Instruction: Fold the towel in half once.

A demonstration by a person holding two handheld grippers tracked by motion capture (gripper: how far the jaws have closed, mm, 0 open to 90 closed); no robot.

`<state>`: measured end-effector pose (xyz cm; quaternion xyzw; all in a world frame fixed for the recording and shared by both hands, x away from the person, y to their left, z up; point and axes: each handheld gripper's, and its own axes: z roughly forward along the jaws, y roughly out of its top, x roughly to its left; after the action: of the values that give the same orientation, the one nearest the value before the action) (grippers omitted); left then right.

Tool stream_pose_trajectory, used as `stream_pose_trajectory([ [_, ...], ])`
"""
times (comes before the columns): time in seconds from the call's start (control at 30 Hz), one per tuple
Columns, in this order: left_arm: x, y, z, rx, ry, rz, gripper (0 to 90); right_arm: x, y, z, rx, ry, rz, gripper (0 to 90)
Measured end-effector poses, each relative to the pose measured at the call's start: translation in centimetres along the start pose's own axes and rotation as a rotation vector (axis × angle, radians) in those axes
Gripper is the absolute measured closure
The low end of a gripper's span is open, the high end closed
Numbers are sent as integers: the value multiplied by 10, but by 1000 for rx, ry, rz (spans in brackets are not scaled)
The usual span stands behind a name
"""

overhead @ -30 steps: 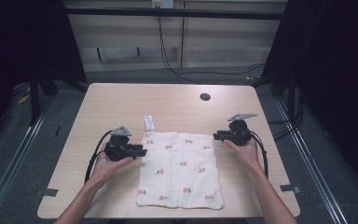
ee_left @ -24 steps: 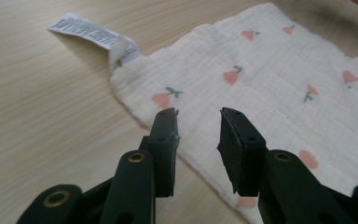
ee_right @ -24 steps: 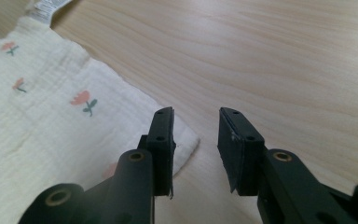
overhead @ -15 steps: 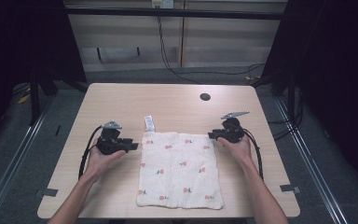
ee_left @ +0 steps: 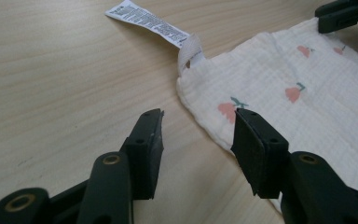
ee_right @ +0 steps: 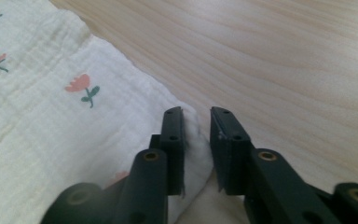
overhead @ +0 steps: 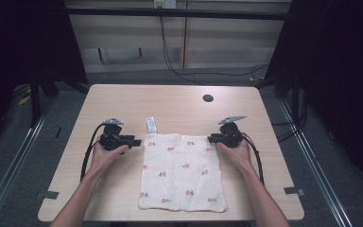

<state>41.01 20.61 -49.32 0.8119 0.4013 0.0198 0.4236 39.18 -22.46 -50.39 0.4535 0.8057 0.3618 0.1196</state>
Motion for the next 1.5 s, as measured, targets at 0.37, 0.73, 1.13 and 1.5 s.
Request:
stream_pose_trajectory([
  [0.37,1,8,19,11,36,5,517,-5,6,-7,-59,83,52,862],
  [0.73,1,19,40,19,36,24,574,-4,5,-10,-53,76,45,815],
  [1.13,-10,20,45,51,33,101,765,-9,0,-9,-61,99,74,837],
  [1.5,-9,25,42,13,1,41,865,-13,1,-12,-72,133,116,851],
])
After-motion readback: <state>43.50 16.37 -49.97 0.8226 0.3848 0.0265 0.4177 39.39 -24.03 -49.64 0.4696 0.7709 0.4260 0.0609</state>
